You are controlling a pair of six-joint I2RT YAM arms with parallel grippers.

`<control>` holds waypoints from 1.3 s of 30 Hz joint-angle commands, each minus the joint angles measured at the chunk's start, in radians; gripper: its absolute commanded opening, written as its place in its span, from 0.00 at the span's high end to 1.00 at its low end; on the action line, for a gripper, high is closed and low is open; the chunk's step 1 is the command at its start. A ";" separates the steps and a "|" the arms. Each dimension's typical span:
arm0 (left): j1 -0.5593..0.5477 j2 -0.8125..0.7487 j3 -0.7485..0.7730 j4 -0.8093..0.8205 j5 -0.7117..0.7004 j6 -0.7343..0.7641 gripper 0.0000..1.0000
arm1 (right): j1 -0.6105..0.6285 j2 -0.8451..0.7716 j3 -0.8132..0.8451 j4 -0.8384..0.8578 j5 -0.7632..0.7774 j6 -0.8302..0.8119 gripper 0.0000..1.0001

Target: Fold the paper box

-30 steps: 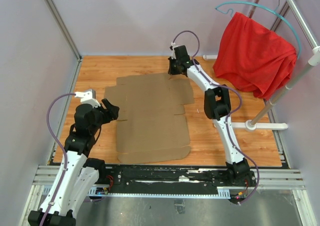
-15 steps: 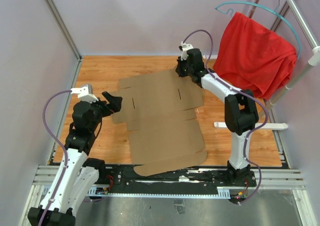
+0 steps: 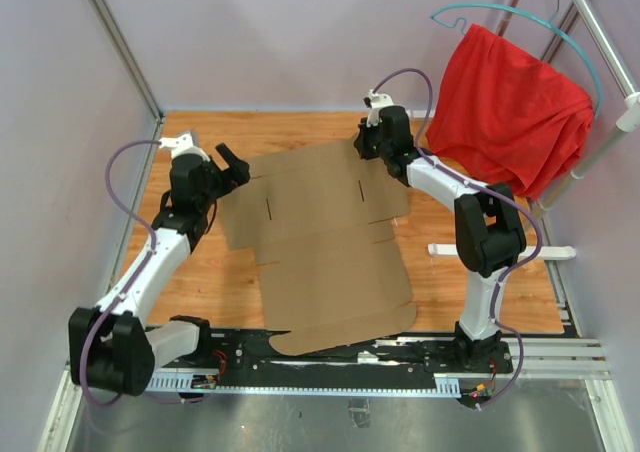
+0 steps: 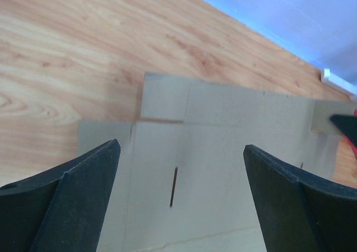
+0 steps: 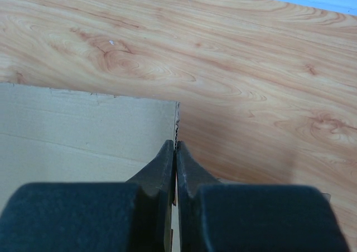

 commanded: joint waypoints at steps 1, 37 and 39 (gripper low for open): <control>-0.004 0.131 0.125 0.097 -0.051 0.031 0.01 | 0.007 -0.026 0.014 0.025 0.005 0.020 0.99; -0.006 0.172 0.047 0.142 0.198 0.059 0.44 | 0.004 -0.395 -0.327 0.069 -0.084 -0.016 0.99; -0.007 0.153 0.041 0.138 0.227 0.054 0.47 | 0.005 -0.395 -0.325 0.066 -0.079 -0.017 0.99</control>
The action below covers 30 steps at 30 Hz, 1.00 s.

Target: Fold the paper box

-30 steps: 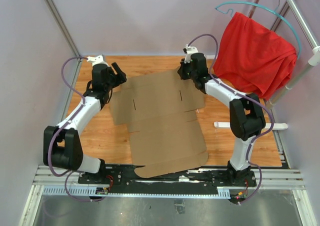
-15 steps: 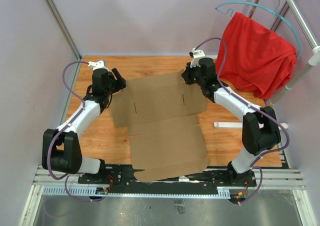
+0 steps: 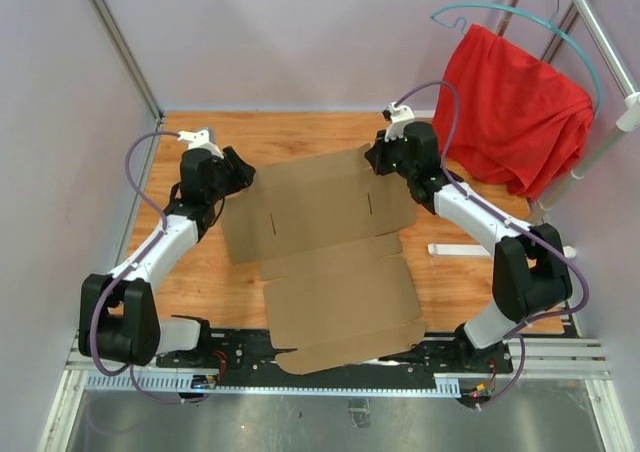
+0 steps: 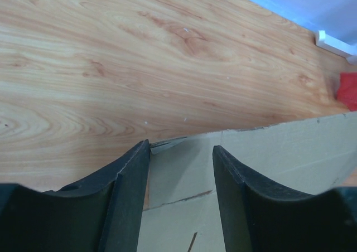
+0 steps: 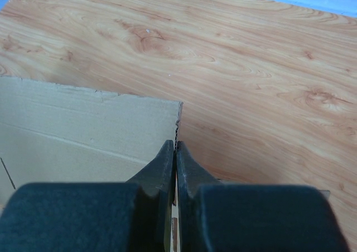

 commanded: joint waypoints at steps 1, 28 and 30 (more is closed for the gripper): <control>-0.008 -0.061 -0.014 0.021 0.092 -0.005 0.48 | 0.005 -0.034 -0.006 0.025 -0.002 -0.016 0.99; -0.130 0.070 0.147 -0.063 0.102 -0.051 0.51 | 0.032 0.026 0.037 0.002 -0.008 -0.012 0.99; -0.131 0.108 0.152 -0.058 0.092 -0.045 0.51 | 0.034 0.041 0.046 -0.003 -0.006 -0.012 0.99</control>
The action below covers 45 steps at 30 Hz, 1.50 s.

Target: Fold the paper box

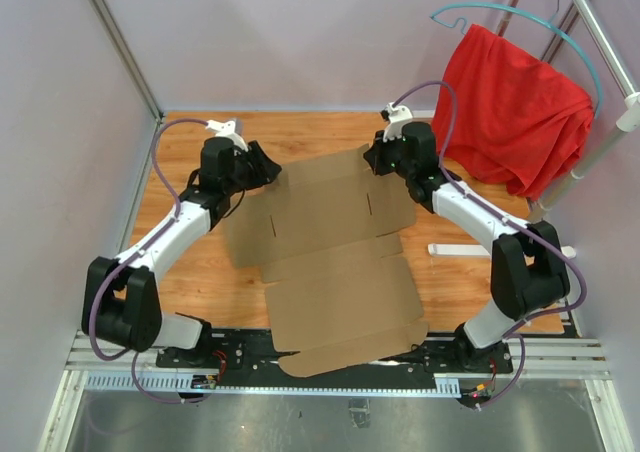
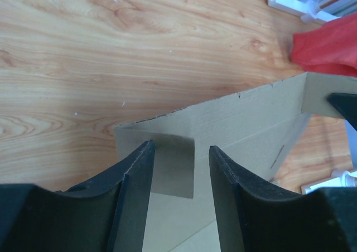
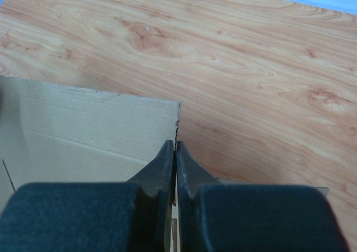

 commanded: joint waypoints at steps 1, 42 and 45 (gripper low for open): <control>-0.010 0.080 0.032 0.038 -0.007 0.004 0.52 | 0.034 0.043 0.047 -0.006 -0.004 -0.010 0.99; 0.032 0.263 0.027 0.094 -0.203 -0.009 0.54 | 0.028 0.590 0.610 -0.455 -0.030 -0.024 0.52; 0.046 0.223 0.002 0.081 -0.200 -0.019 0.53 | 0.044 0.600 0.623 -0.455 -0.038 -0.025 0.52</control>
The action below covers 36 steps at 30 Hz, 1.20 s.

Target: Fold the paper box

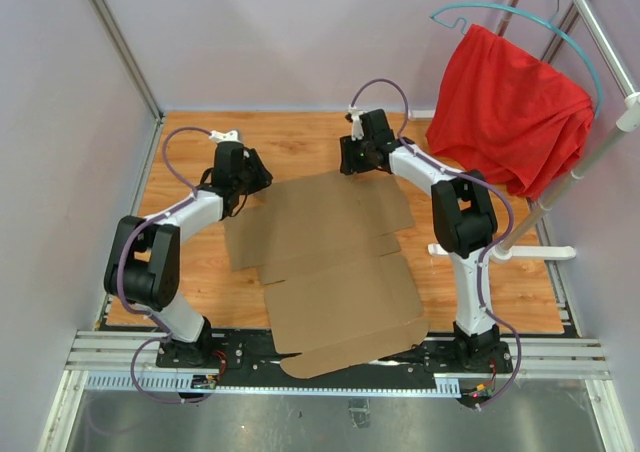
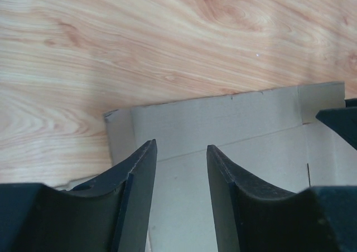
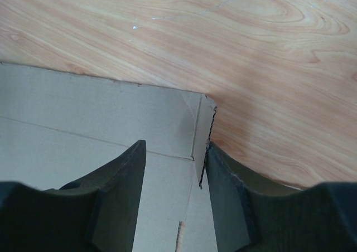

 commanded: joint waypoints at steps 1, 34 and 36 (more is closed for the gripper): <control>0.020 -0.084 -0.030 -0.011 -0.044 -0.010 0.53 | 0.033 0.015 0.045 -0.021 -0.026 -0.010 0.52; 0.066 -0.128 -0.084 0.003 -0.036 -0.026 0.47 | -0.001 -0.234 -0.108 -0.036 0.130 0.002 0.53; 0.079 -0.109 -0.075 0.010 -0.029 -0.027 0.47 | -0.023 -0.294 -0.163 -0.036 0.146 0.018 0.53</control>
